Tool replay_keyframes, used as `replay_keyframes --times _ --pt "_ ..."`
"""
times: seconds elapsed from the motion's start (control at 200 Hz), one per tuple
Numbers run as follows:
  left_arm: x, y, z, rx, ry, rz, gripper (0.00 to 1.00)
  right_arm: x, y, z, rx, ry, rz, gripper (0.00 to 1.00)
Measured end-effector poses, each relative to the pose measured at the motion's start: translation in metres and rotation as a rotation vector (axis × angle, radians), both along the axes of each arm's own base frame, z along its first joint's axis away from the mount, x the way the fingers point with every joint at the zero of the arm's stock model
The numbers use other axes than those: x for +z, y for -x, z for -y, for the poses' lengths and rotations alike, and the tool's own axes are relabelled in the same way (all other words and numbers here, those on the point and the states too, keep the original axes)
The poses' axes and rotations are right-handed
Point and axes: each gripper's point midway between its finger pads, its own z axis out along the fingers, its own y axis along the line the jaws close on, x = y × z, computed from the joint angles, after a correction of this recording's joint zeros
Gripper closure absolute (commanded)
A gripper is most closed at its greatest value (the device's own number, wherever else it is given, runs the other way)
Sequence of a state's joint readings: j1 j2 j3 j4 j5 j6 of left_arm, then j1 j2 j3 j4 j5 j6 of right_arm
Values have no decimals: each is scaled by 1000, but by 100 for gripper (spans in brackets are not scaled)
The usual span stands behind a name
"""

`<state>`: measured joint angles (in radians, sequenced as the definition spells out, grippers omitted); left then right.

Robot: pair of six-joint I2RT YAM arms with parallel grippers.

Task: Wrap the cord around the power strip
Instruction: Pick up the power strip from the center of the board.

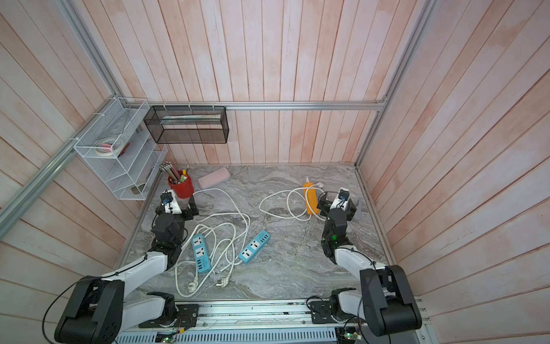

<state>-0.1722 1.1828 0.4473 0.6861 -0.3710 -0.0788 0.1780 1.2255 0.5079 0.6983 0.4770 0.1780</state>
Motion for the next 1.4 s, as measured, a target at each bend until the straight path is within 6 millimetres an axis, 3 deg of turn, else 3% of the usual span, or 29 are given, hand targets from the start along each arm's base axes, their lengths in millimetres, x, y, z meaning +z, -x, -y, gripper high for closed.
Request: replay_keyframes --times 0.08,0.15,0.225,0.305,0.38,0.485,0.59,0.665,0.77,0.88,0.99,1.25,1.365,1.4 --pt "23 -8 1 14 62 -23 0 25 -7 -8 43 -110 -2 2" --pt "36 -15 7 -9 133 -58 0 26 -5 -15 128 -187 -28 8" --pt "44 -20 19 -88 202 -92 0 9 3 -17 181 -267 -109 11" --pt "38 -20 29 -182 251 -153 1 -16 10 -22 205 -310 -236 14" --pt "28 -18 37 -235 268 -227 2 -33 14 -27 216 -318 -356 27" --pt "23 -12 56 -297 259 -297 2 -45 11 -30 219 -316 -482 35" --pt "21 -4 84 -364 222 -332 2 -58 6 -32 213 -319 -570 36" --pt "16 4 108 -416 193 -358 2 -65 -3 -34 207 -320 -617 33" --pt "13 13 136 -483 173 -388 2 -70 -32 -43 219 -291 -657 21" --pt "17 16 154 -524 173 -385 3 -84 -67 -59 252 -247 -699 12" --pt "18 20 166 -552 181 -381 3 -109 -86 -66 266 -215 -763 9" --pt "22 17 173 -565 208 -358 10 -157 -111 -68 263 -168 -873 18" --pt "19 14 175 -567 219 -365 14 -172 -114 -70 270 -160 -900 29" --pt "17 14 176 -568 223 -370 15 -176 -114 -71 275 -159 -908 38"
